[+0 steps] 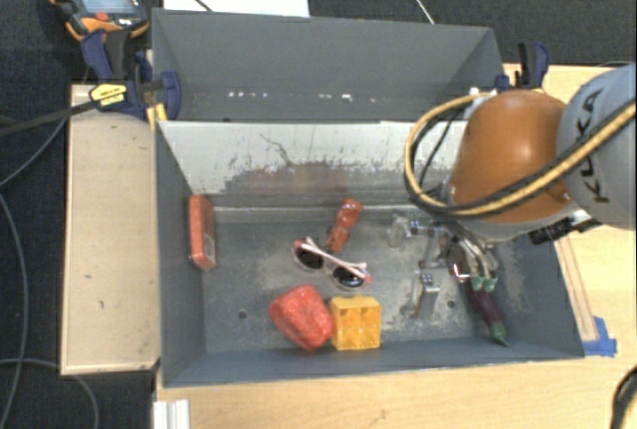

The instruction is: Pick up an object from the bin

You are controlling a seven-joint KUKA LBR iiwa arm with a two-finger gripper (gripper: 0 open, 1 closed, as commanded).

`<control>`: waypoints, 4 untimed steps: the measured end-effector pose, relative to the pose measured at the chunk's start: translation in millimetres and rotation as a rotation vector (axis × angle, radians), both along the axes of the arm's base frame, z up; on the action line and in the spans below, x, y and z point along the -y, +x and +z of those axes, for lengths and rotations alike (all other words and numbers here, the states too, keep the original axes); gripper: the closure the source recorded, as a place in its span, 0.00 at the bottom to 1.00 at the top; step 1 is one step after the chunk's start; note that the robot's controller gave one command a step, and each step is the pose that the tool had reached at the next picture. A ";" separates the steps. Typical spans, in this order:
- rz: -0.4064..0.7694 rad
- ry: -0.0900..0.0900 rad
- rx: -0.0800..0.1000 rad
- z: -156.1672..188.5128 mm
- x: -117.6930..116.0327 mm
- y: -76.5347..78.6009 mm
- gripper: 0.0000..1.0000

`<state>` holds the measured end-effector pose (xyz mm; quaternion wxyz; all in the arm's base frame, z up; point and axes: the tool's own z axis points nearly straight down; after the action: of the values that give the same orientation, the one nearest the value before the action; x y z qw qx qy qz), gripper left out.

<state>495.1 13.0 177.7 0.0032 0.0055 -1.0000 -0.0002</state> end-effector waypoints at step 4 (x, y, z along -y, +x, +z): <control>0.300 0.003 0.018 -77.5 -115.2 -12.9 0.00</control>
Offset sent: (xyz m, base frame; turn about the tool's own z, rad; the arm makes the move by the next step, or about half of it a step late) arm -0.0181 0.0599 -0.1077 -0.2363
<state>482.2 128.2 100.2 -0.0060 0.1547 -0.9879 -0.0012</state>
